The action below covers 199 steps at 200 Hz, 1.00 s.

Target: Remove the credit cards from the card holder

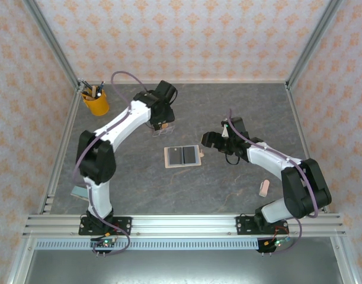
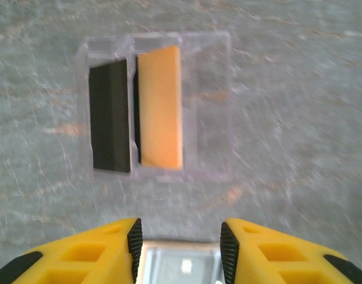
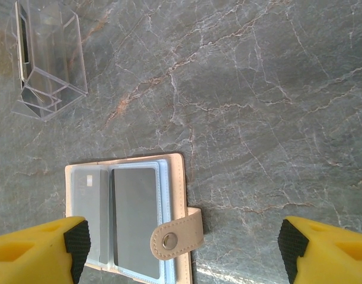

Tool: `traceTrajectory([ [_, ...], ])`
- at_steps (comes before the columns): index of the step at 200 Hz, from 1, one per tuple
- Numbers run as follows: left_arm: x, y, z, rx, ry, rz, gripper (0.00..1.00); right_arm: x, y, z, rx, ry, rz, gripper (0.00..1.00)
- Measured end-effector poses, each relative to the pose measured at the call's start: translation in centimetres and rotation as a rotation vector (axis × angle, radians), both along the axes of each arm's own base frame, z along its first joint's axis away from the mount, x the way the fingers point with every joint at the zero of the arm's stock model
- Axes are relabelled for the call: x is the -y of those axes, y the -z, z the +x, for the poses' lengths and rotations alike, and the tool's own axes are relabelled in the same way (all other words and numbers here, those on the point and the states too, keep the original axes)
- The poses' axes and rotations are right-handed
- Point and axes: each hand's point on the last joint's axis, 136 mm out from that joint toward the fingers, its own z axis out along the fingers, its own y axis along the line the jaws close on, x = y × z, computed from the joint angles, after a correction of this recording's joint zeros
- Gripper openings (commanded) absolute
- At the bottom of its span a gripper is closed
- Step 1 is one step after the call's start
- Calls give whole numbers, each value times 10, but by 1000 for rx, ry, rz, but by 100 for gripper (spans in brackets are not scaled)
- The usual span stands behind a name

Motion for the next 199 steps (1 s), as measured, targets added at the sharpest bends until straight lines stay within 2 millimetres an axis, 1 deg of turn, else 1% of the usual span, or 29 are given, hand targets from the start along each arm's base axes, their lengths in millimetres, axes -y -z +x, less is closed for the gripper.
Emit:
traceTrajectory([
  [15, 10, -7, -18, 16, 36, -84, 44, -4, 0, -2, 6, -17, -3, 81],
  [32, 20, -3, -37, 14, 70, -168, 44, -13, -1, -6, 17, -45, -14, 80],
  [44, 26, 7, -50, 4, 87, -220, 44, -21, -2, -10, 32, -68, -21, 78],
  [70, 29, 38, -76, -52, 97, -288, 44, -37, -4, -15, 56, -114, -48, 73],
  [81, 29, 49, -84, -69, 96, -311, 44, -42, -7, -15, 64, -126, -65, 68],
  [97, 29, 61, -95, -86, 90, -340, 41, -50, -14, -12, 78, -138, -79, 61],
  [109, 29, 65, -100, -87, 94, -355, 40, -57, -18, -10, 88, -147, -84, 57],
  [121, 28, 65, -103, -79, 99, -364, 40, -63, -18, -11, 83, -153, -96, 54],
  [136, 27, 62, -103, -60, 102, -372, 40, -72, -9, -14, 56, -172, -125, 51],
  [158, 23, 59, -104, -37, 98, -383, 40, -84, 6, -20, 6, -194, -172, 48],
  [178, 16, 64, -105, -36, 81, -384, 40, -90, 16, -25, -29, -203, -222, 44],
  [199, 10, 71, -106, -44, 67, -388, 40, -89, 21, -20, -47, -186, -286, 41],
])
